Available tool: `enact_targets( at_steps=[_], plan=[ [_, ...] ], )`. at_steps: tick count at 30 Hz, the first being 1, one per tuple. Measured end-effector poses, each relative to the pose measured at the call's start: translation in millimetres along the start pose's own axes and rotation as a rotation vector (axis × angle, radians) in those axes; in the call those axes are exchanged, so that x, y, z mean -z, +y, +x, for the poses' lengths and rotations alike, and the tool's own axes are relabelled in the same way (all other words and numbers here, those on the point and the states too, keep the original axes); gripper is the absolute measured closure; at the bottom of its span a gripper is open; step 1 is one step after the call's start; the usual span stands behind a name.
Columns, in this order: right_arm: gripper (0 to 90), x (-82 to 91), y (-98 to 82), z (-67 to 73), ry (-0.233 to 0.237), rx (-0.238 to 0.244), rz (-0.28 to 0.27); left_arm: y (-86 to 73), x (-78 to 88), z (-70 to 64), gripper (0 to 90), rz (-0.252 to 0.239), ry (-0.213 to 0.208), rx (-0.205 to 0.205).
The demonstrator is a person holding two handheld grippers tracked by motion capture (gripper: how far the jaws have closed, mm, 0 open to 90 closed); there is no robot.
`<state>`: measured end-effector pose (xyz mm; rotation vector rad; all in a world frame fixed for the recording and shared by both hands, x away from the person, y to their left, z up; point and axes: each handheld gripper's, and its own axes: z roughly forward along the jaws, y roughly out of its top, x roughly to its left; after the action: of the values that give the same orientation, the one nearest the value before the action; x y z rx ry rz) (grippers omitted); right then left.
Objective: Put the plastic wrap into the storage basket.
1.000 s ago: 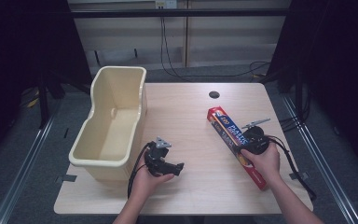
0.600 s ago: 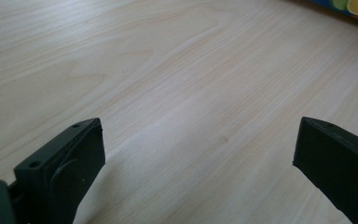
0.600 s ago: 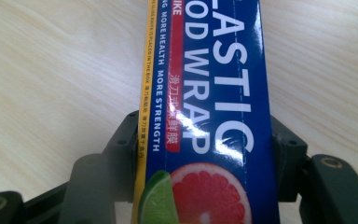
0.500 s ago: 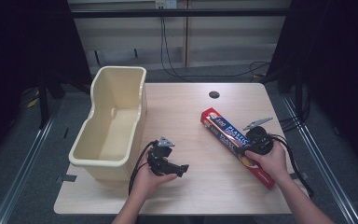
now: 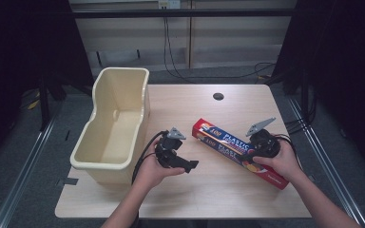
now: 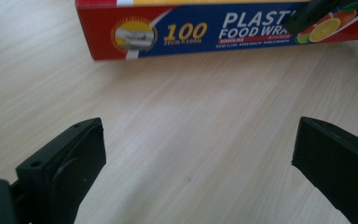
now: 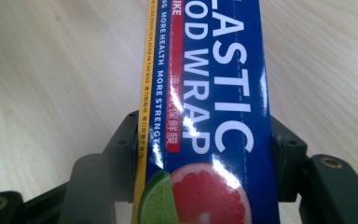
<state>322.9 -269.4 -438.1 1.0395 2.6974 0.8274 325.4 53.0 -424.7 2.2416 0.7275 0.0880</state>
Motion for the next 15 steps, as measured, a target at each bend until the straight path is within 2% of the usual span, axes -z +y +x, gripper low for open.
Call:
enact_targets(
  at_steps=[2,3,6,8,10,13,14,15],
  plan=[
    [42.0,2.6,1.5,1.9,0.011,0.015,0.001,9.0,2.0,-0.9,2.4,0.013,0.006,-0.018],
    [41.9,3.4,2.5,1.9,0.020,0.038,-0.009,13.3,2.8,-1.2,2.4,0.018,-0.003,-0.031],
    [41.9,7.8,3.8,3.3,0.053,0.054,-0.007,25.4,5.6,-2.2,2.4,0.024,-0.028,-0.048],
    [41.9,9.6,4.3,4.5,0.066,0.077,-0.007,32.8,7.1,-1.2,2.4,0.044,-0.028,-0.075],
    [41.9,10.8,4.6,5.2,0.081,0.093,-0.009,37.9,7.2,-0.6,2.5,0.048,-0.039,-0.084],
    [41.9,12.9,5.1,6.4,0.107,0.125,-0.007,47.1,7.4,-1.4,2.9,0.055,-0.035,-0.104],
    [41.8,13.5,5.4,7.2,0.115,0.139,-0.012,50.3,8.1,-0.7,2.9,0.071,-0.041,-0.129],
    [41.8,14.3,5.8,7.9,0.119,0.147,-0.015,52.7,7.7,-1.3,2.9,0.069,-0.039,-0.127]
  ],
)
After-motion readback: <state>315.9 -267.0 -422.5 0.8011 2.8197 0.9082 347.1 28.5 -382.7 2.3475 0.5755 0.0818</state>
